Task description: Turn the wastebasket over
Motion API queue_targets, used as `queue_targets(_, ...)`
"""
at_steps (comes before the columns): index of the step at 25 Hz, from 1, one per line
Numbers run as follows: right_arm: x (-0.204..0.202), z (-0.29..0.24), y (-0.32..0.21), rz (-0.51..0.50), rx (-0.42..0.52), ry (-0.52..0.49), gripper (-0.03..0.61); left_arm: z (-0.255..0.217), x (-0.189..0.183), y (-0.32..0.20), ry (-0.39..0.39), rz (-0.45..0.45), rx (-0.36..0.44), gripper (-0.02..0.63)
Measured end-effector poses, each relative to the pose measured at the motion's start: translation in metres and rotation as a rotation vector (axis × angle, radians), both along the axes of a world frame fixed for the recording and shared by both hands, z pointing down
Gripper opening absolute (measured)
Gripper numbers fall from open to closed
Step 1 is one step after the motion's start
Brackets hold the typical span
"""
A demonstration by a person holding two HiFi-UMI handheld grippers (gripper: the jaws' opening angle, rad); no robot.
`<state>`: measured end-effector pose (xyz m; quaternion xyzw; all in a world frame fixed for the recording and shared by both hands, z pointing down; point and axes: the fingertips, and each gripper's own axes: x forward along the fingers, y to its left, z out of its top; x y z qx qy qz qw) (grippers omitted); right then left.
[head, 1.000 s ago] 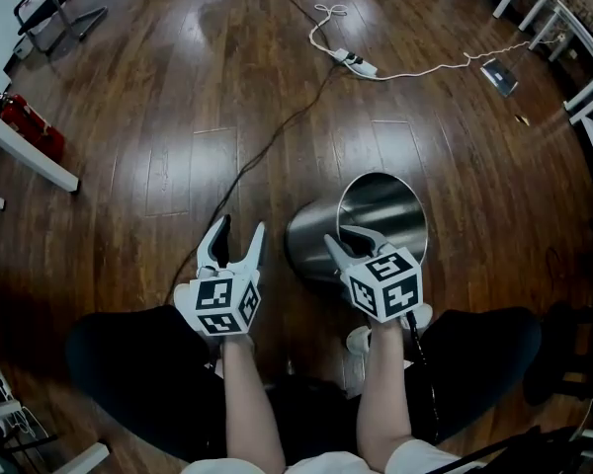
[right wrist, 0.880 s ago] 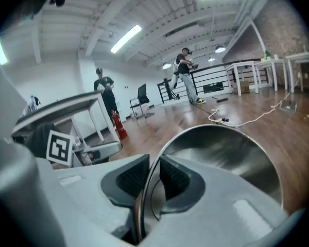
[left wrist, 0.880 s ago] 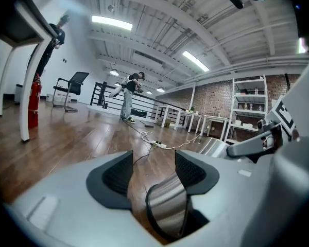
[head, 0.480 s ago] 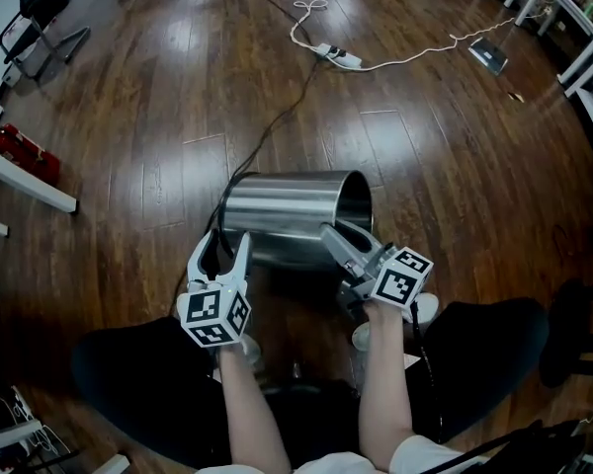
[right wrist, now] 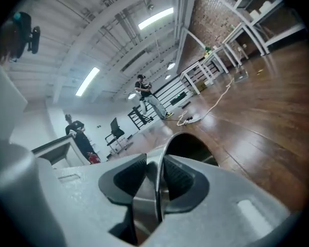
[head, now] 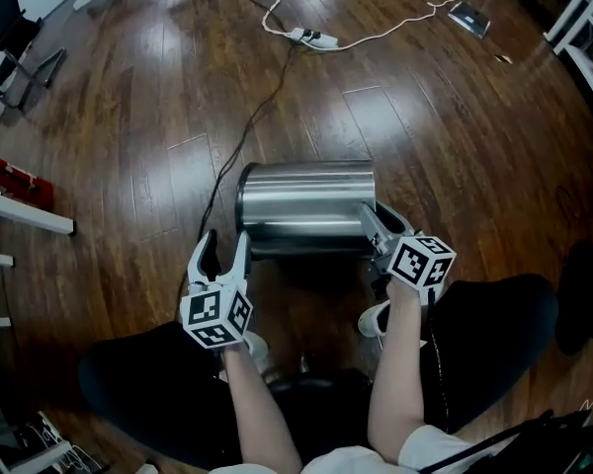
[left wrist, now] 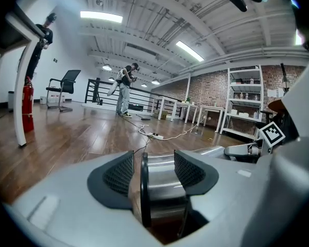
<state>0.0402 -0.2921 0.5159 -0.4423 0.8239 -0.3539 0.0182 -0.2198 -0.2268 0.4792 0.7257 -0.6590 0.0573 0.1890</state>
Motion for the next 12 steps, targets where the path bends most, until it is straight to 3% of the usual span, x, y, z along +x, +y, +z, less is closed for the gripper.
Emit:
queue_targets(4,0.044,0.037,-0.002,0.172,-0.102,-0.016,0.104,0.001,0.015,-0.005,0.011,0.046,-0.004,0.268)
queue_targets(8,0.063,0.051,-0.003,0.248,-0.089,-0.107,0.103,0.003,0.025,-0.012,-0.001,0.079,-0.008,0.27)
queue_targets(10,0.063,0.051,-0.002,0.247,-0.077,-0.034,0.104,0.008,0.029,-0.016,-0.007,0.09,-0.024,0.27)
queue_targets(12,0.067,0.049,-0.001,0.234,-0.077,0.108,0.14,0.02,0.031,-0.022,-0.004,0.093,-0.084,0.245)
